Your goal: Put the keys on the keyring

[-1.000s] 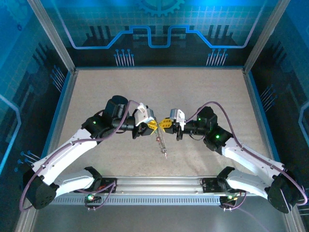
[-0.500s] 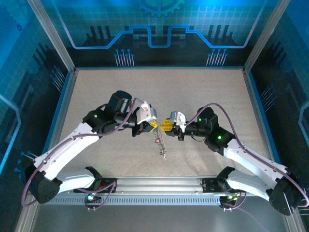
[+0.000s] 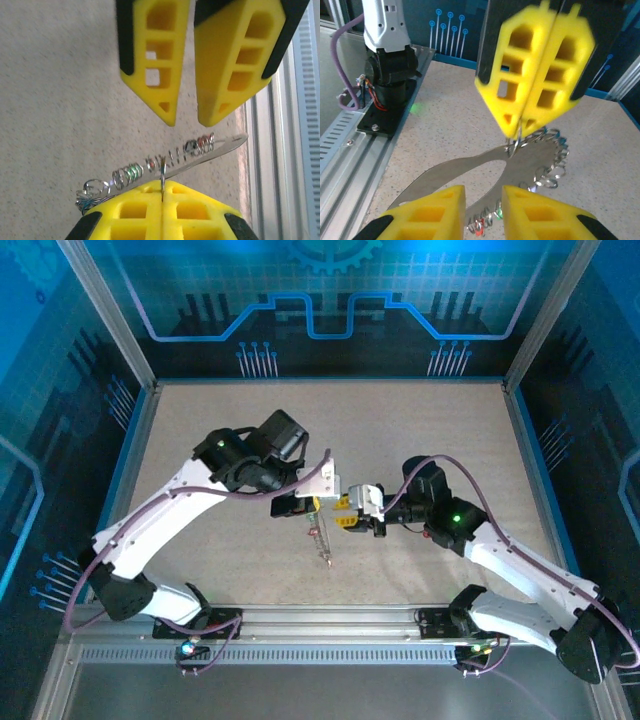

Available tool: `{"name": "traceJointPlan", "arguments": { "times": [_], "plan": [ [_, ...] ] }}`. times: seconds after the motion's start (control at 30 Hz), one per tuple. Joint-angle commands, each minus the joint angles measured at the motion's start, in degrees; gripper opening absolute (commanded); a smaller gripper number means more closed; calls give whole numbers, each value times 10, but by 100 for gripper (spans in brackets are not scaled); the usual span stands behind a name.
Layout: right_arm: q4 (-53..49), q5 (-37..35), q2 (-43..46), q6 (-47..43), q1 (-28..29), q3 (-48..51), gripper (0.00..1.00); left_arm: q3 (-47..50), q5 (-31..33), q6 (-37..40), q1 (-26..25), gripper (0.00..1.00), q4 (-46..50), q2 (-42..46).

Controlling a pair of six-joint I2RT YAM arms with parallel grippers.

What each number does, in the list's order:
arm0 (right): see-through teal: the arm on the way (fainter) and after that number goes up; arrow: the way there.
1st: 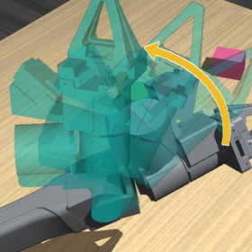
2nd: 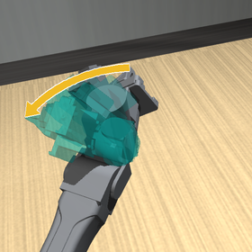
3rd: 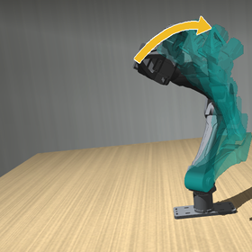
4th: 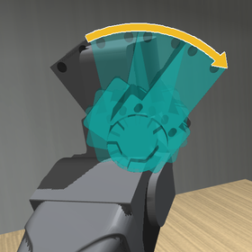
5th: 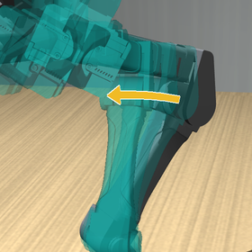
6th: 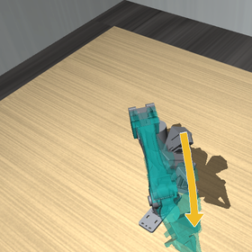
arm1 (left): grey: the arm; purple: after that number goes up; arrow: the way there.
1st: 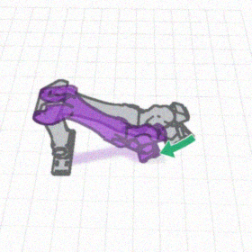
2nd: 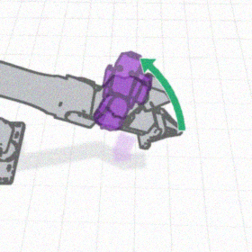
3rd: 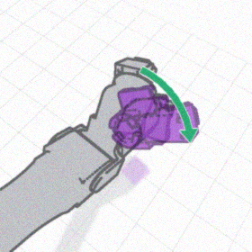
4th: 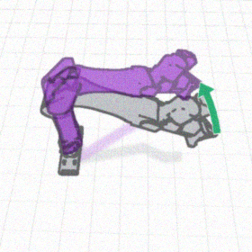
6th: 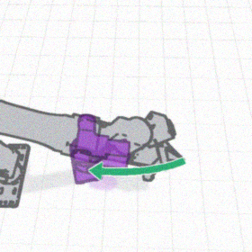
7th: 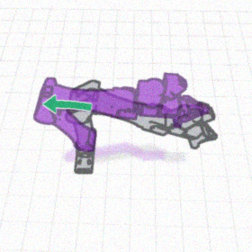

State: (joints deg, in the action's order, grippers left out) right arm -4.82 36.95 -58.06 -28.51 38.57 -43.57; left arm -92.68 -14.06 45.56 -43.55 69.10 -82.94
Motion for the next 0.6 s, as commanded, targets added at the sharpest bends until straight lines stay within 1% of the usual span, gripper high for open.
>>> {"name": "traceJointPlan", "arguments": {
  "times": [0.0,0.17,0.27,0.4,0.57],
  "plan": [
    [39,34,-5,18,-1,-2,27,-38,23,12,-8,0,62,-7],
    [154,31,0,92,0,50,29,-62,13,7,-14,0,69,-14],
    [199,36,-2,124,3,69,30,-77,6,11,-16,0,83,-22],
    [233,45,-6,147,5,72,31,-86,-4,15,-16,0,89,-28],
    [238,68,-17,161,6,59,32,-91,-3,15,-19,0,84,-31]
  ]
}}
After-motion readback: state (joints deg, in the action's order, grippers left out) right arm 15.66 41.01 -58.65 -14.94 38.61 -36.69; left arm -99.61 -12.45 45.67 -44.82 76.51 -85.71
